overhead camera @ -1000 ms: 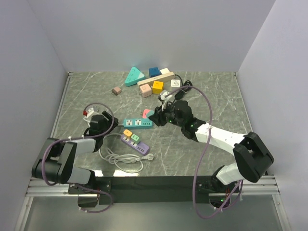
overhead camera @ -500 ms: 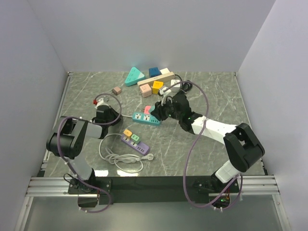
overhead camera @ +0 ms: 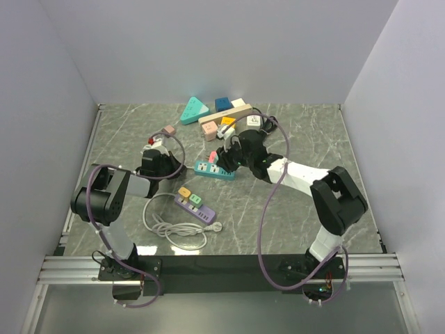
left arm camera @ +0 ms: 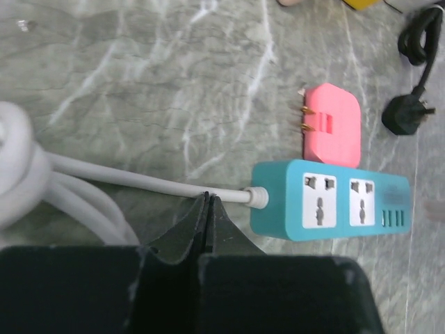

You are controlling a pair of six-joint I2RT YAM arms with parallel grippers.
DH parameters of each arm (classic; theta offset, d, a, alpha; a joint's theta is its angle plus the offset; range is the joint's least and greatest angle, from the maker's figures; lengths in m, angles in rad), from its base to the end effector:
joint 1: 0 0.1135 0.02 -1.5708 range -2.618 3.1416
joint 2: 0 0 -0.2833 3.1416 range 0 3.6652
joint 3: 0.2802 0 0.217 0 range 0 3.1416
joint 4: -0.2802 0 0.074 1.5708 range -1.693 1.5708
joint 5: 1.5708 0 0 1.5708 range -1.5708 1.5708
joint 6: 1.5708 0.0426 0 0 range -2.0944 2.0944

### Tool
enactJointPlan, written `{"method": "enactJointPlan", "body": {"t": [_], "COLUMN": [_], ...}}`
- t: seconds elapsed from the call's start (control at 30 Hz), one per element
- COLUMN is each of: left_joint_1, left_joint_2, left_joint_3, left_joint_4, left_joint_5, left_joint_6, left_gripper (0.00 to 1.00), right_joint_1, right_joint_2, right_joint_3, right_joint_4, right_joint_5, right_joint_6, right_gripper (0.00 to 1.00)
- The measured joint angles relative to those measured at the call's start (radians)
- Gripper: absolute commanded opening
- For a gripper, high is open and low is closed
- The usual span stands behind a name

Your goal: Insert the plug

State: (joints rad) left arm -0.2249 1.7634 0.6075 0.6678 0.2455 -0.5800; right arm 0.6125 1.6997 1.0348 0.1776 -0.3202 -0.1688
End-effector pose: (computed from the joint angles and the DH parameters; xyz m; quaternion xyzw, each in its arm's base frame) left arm 0.3048 -0.0804 0.1708 -0.0881 0.8483 -0.2969 0.4295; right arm 0.2858 0.2172 0.2594 -0.3981 0.7508 0.2452 0.4665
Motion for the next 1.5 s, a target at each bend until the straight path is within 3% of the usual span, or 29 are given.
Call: {"method": "enactJointPlan", "body": {"t": [0.37, 0.77, 1.03, 1.17, 1.5], "left_joint_1": [-0.019, -0.063, -0.092, -0.107, -0.117], "left_joint_2": [-0.024, -0.072, -0.064, -0.062, -0.047], "left_joint_3": [0.0, -0.004, -0.002, -0.001, 0.013], "left_joint_4": [-0.002, -0.053, -0.09, -0.106, -0.114], "left_joint_5": [0.055, 0.044, 0.045, 0.045, 0.042], "left_joint_6": [0.023, 0.017, 0.018, 0.019, 0.019], "left_gripper": [0.07, 0.06, 0.06, 0.06, 0.08], "right_joint_1": [-0.017, -0.034, -0.034, -0.034, -0.037], "right_joint_2": [0.087, 0.193, 0.239, 0.282, 0.269], "right_joint_3": [0.038, 0.154, 0.24, 0.307, 0.296], "right_joint_4": [-0.036, -0.022, -0.143, -0.216, -0.277], "right_joint_5": [0.002, 0.068, 0.074, 0.06, -0.076], "right_joint_6": [-0.087, -0.085, -0.084, -0.084, -0.081], "right_gripper": [0.0, 0.0, 0.0, 0.0, 0.0]}}
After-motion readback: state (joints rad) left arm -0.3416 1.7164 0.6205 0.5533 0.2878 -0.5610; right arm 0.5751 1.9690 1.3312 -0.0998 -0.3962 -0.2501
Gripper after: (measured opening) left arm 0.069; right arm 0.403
